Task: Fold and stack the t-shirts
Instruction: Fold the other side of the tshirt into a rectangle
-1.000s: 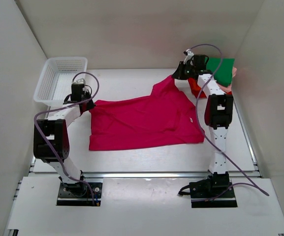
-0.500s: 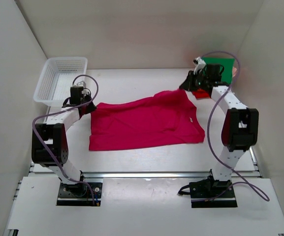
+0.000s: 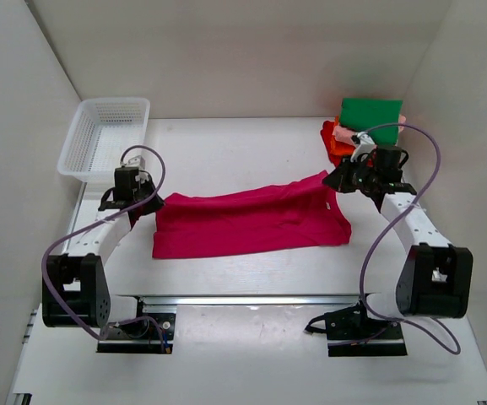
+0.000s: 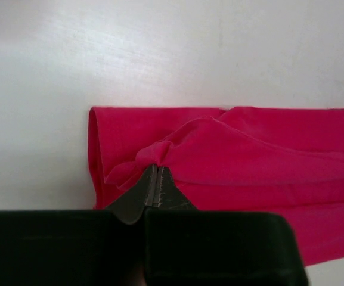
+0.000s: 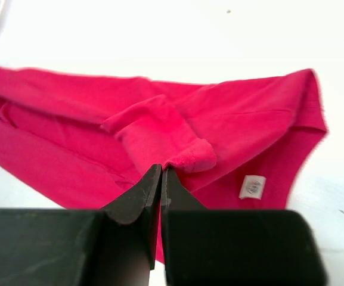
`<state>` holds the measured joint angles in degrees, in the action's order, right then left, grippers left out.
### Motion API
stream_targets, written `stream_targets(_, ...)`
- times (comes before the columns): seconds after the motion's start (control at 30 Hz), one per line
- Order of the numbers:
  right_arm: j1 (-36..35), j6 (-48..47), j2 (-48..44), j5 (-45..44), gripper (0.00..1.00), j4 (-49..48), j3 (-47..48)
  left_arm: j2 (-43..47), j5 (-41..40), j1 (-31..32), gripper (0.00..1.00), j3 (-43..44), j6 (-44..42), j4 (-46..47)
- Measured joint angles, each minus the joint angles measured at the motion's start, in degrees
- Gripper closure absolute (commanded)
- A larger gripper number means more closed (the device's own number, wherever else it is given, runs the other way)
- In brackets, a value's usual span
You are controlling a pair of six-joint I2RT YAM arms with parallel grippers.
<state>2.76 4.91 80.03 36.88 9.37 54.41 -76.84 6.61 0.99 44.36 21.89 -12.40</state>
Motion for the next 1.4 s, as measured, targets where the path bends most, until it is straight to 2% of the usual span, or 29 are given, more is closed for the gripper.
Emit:
stream_targets(0.33,0.6,-0.3,-8.4,-0.4,1.00,0.9,-7.9,1.3,0.0,0.3,1.00,-5.3,0.0,-3.2)
stream_targets(1.1,-3.9,1.1,-22.3,-3.7,1.00,3.7,-24.5,-0.1,-1.8,0.6,1.00,-8.2,-0.2,-2.6)
stream_targets(1.13,-3.9,1.3,-22.7,-4.2,1.00,3.9,-25.6,-0.1,-1.9,0.6,1.00,-8.3,-0.2,-2.5)
stream_targets(1.2,-3.9,1.6,-22.9,-5.0,1.00,4.6,-26.5,-0.1,-2.1,0.6,0.90,-8.4,-0.1,-2.6)
stream_targets(1.23,-3.8,1.8,-22.8,-5.4,1.00,5.2,-26.7,-0.1,-2.1,0.5,0.95,-8.4,0.0,-2.5)
stream_targets(1.27,-3.7,2.1,-22.8,-5.4,1.00,5.5,-26.8,0.0,-2.2,0.3,0.95,-8.4,0.2,-2.5)
stream_targets(1.33,-3.5,2.6,-22.8,-5.3,1.00,5.6,-26.8,0.3,-2.3,0.0,0.86,-8.5,0.2,-2.5)
stream_targets(1.4,-3.8,2.9,-23.2,-5.5,1.00,5.5,-27.3,0.7,-2.3,-0.2,0.57,-8.5,0.1,-2.3)
